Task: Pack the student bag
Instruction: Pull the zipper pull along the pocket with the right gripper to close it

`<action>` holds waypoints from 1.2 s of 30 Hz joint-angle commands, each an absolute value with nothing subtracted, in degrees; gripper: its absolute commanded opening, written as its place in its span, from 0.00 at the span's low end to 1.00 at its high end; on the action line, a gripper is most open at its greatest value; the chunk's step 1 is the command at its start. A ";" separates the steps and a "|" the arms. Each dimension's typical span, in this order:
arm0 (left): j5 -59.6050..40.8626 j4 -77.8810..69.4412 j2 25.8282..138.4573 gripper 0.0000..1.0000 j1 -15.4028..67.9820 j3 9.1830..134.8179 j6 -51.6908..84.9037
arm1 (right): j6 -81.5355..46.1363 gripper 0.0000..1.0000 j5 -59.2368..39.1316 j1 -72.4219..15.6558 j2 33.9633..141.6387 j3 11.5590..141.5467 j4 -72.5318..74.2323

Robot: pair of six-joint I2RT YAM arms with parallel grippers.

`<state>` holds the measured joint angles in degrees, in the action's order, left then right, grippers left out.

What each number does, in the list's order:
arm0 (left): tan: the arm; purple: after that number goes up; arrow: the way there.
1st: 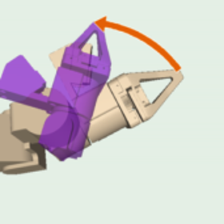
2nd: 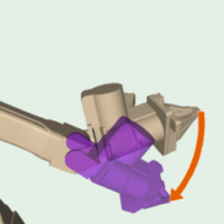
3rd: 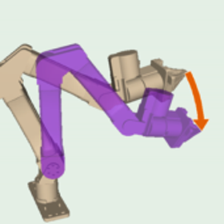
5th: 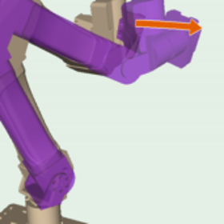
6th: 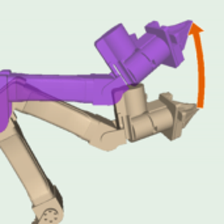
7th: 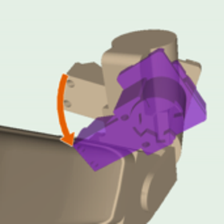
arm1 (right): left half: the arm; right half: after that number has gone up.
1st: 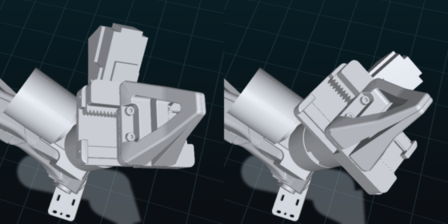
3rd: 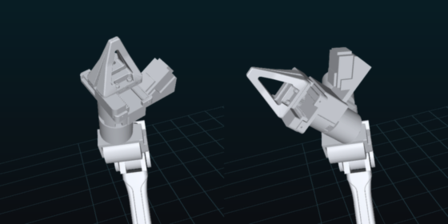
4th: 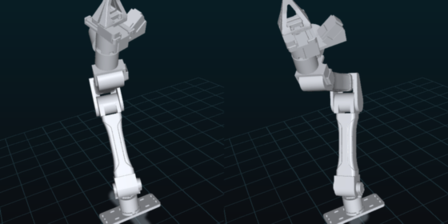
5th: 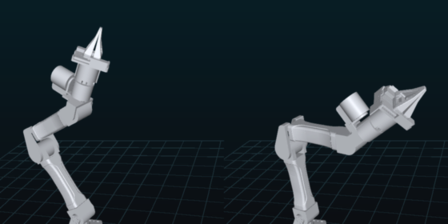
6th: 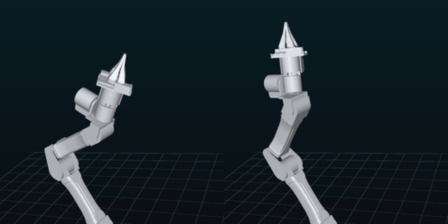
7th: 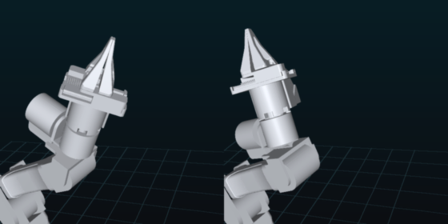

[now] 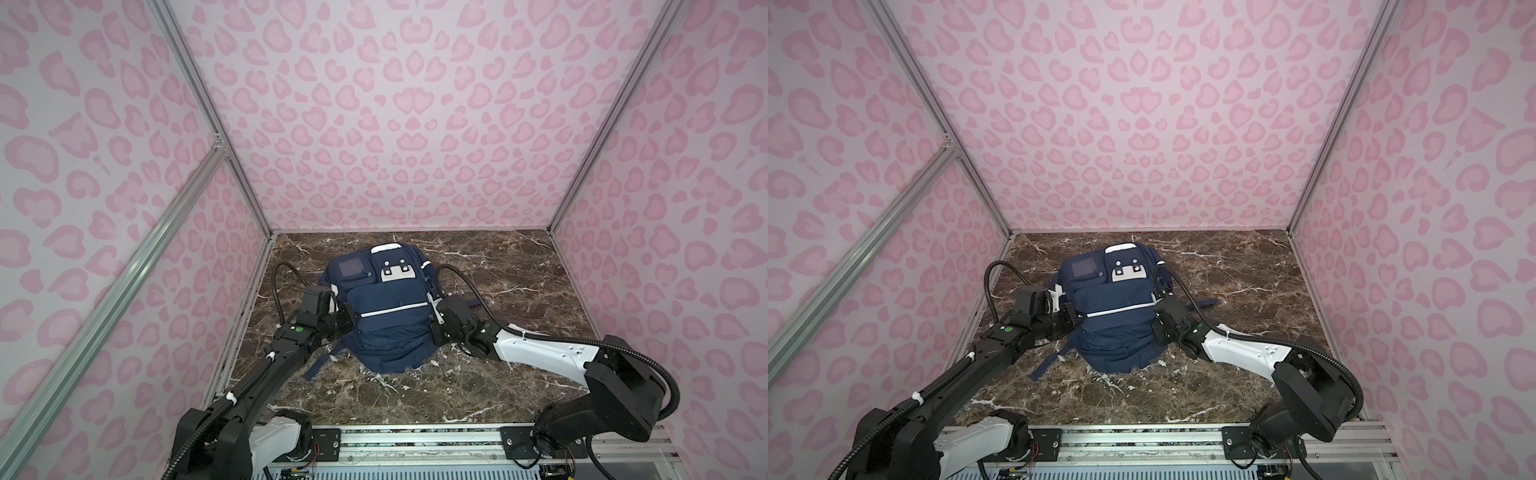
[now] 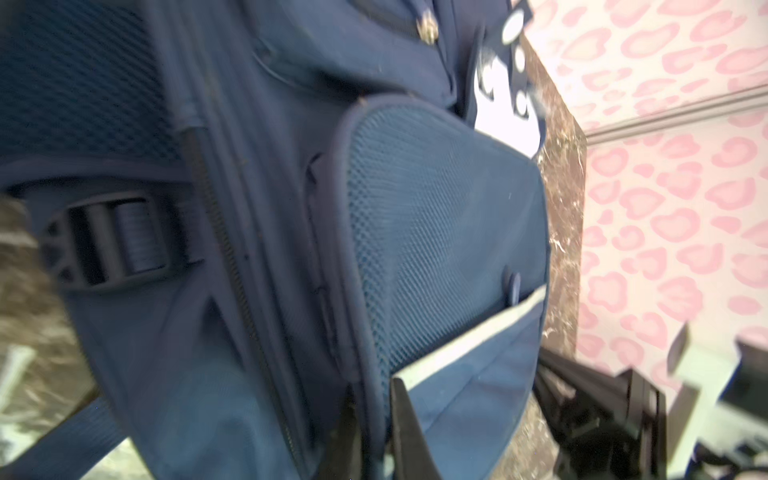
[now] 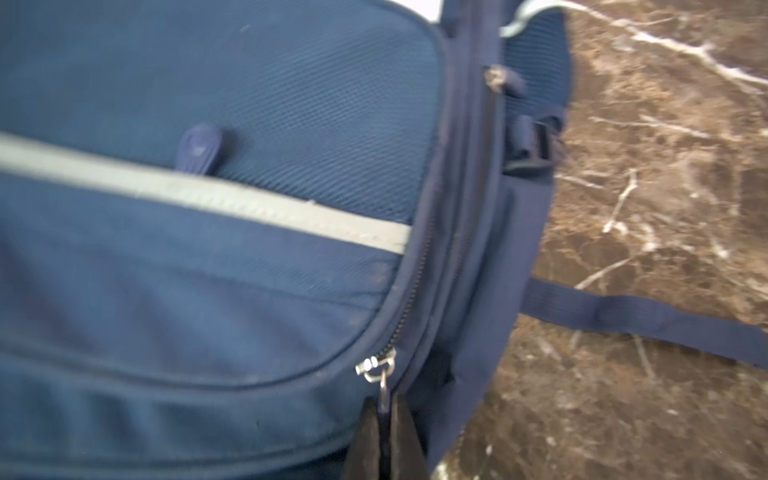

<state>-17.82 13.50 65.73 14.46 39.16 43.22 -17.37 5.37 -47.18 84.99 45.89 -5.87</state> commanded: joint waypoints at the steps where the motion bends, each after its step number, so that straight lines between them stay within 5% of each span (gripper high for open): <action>1: -12.46 10.52 68.88 0.03 12.46 43.03 40.65 | -17.07 0.00 6.44 -52.51 84.96 45.69 -9.72; 5: -10.15 9.78 75.06 0.10 10.96 47.84 38.57 | -18.83 0.00 6.87 -59.77 88.58 49.12 -6.20; 10: -0.79 15.16 66.50 0.65 10.94 47.49 37.42 | -21.77 0.00 4.56 -62.17 94.45 54.76 -2.22; 14: -10.15 11.62 56.17 0.71 13.44 38.52 45.36 | -22.13 0.00 4.05 -63.11 94.75 55.74 -0.08; 17: -18.26 -0.46 55.67 0.69 18.12 30.82 55.36 | -21.92 0.00 3.46 -63.22 93.43 54.29 1.54; 25: -14.45 -9.39 64.70 0.66 26.02 28.45 59.73 | -21.10 0.00 4.12 -63.28 91.16 52.31 1.08; 27: -12.74 -6.69 65.38 0.49 26.09 29.71 58.21 | -21.17 0.00 4.60 -63.28 91.09 52.06 0.57; 29: -10.37 -2.21 64.82 0.08 25.89 31.01 55.59 | -21.09 0.00 6.59 -63.12 90.42 51.94 -1.20; 36: -11.38 3.47 59.55 0.03 21.72 29.12 51.98 | -18.45 0.00 9.46 -55.93 86.11 46.92 -6.54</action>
